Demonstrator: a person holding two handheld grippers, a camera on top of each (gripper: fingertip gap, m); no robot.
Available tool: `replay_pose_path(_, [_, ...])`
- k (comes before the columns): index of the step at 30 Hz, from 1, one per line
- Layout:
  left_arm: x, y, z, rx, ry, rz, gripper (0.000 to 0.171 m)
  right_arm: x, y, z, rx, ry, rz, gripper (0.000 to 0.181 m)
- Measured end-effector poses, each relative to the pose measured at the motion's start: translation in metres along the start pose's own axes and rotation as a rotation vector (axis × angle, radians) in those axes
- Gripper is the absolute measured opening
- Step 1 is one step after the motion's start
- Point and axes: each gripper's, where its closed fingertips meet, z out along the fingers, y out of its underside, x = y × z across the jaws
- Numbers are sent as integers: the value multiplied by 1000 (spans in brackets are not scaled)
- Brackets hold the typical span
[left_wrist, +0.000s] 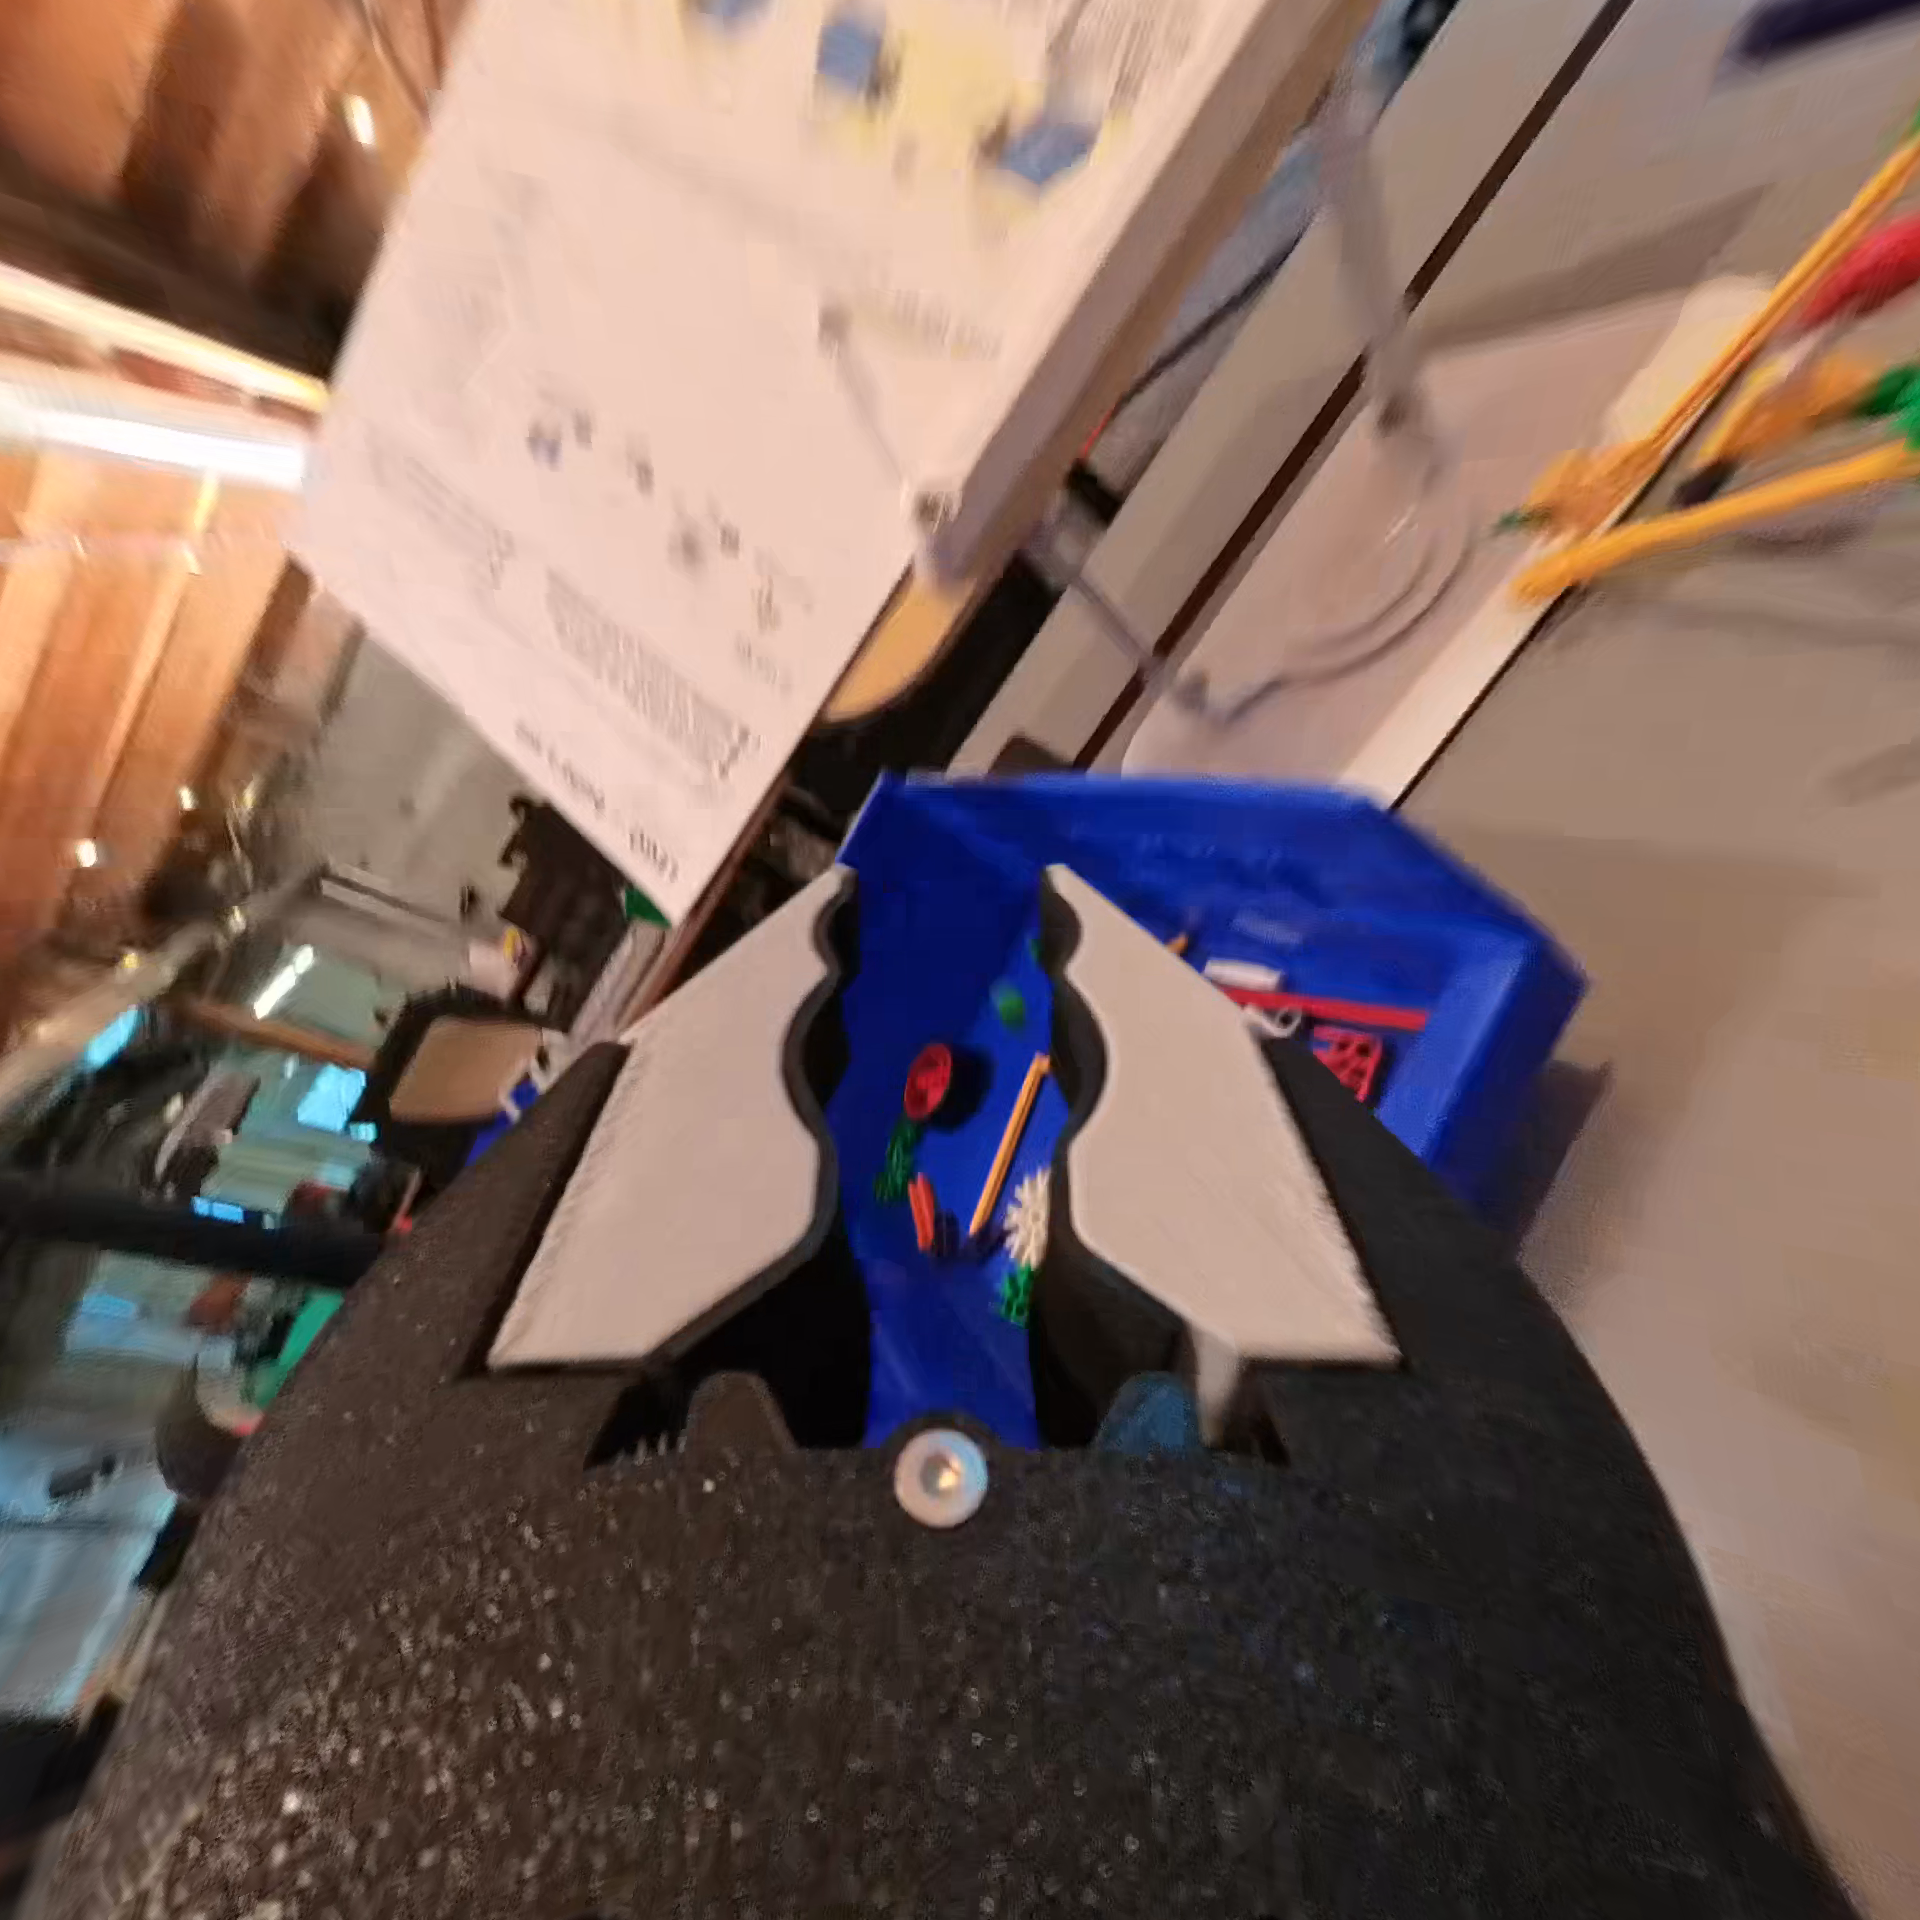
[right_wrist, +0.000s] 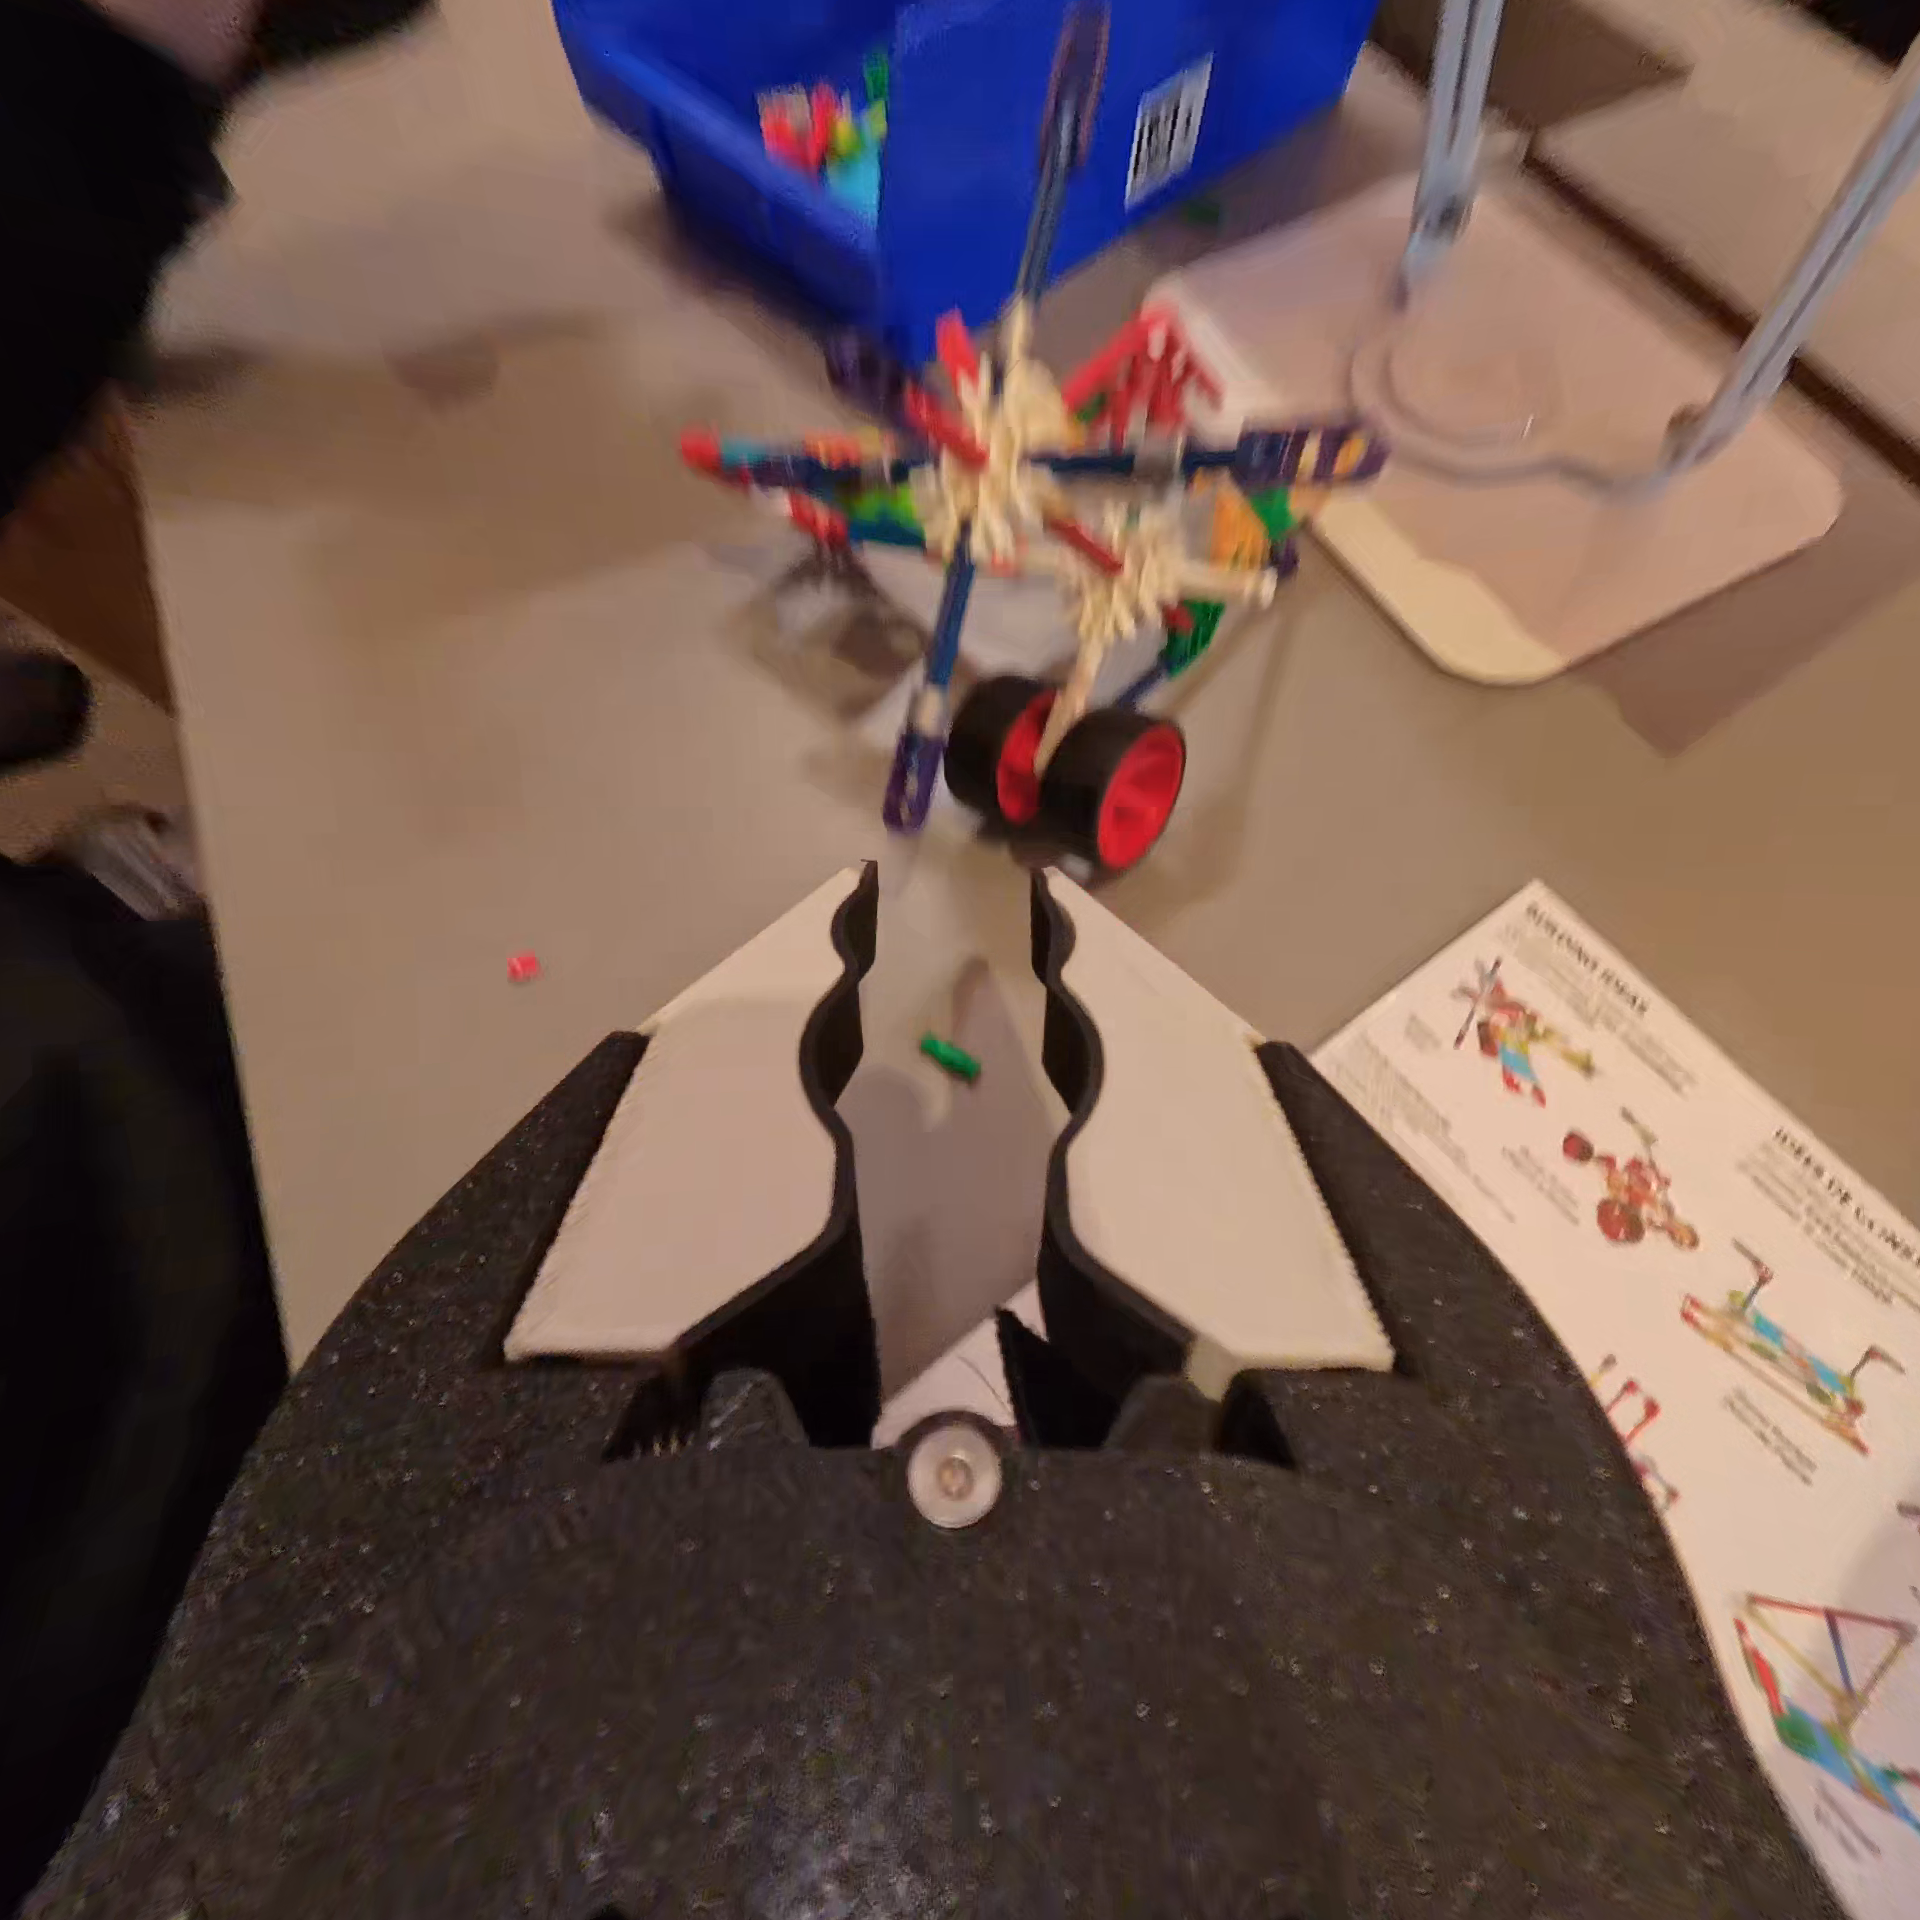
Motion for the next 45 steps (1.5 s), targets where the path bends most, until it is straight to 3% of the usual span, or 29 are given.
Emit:
replay_pose_path(3, [-1, 20, 6, -56, 27, -32, 44, 2, 40, 18, -146, 14, -47, 28])
replay_pose_path(9, [24, -17, -10, 23, 56, 21, 40, 3, 79, 37, -294, -9, -110, 18])
replay_pose_path(11, [36, -39, -20, 88, 78, 27, 38, 2, 77, 38, -274, -27, -101, 4])
replay_pose_path(15, [77, -85, -43, 222, 170, 56, 35, -10, 67, 36, -196, -95, -61, 3])
replay_pose_path(21, [191, -149, -88, 443, 433, 219, 38, -50, 17, 14, 21, -248, -16, 3])
replay_pose_path(23, [222, -156, -91, 460, 472, 299, 37, -62, 4, 10, 58, -293, -12, 3])
replay_pose_path(26, [240, -161, -88, 477, 475, 331, 35, -75, -5, 9, 83, -337, -16, 3])
replay_pose_path(28, [245, -165, -89, 503, 482, 327, 22, -81, -9, 9, 97, -362, -16, 3])
replay_pose_path(29, [247, -167, -93, 527, 497, 319, 8, -84, -10, 9, 100, -374, -14, 3])
replay_pose_path(34, [241, -163, -93, 520, 500, 304, 3, -81, -15, 11, 117, -352, -3, 4])
replay_pose_path(37, [208, -146, -80, 451, 416, 304, 2, -70, -14, 8, 125, -296, -5, 12])
replay_pose_path(41, [112, -77, -37, 199, 227, 267, 3, -65, 12, 9, 16, -201, -109, 16])
replay_pose_path(44, [50, -11, -4, -16, 119, 111, 4, -61, 43, 15, -113, -144, -175, 19])
replay_pose_path(45, [42, 10, 4, -91, 131, 61, 13, -61, 54, 16, -152, -139, -190, 20])
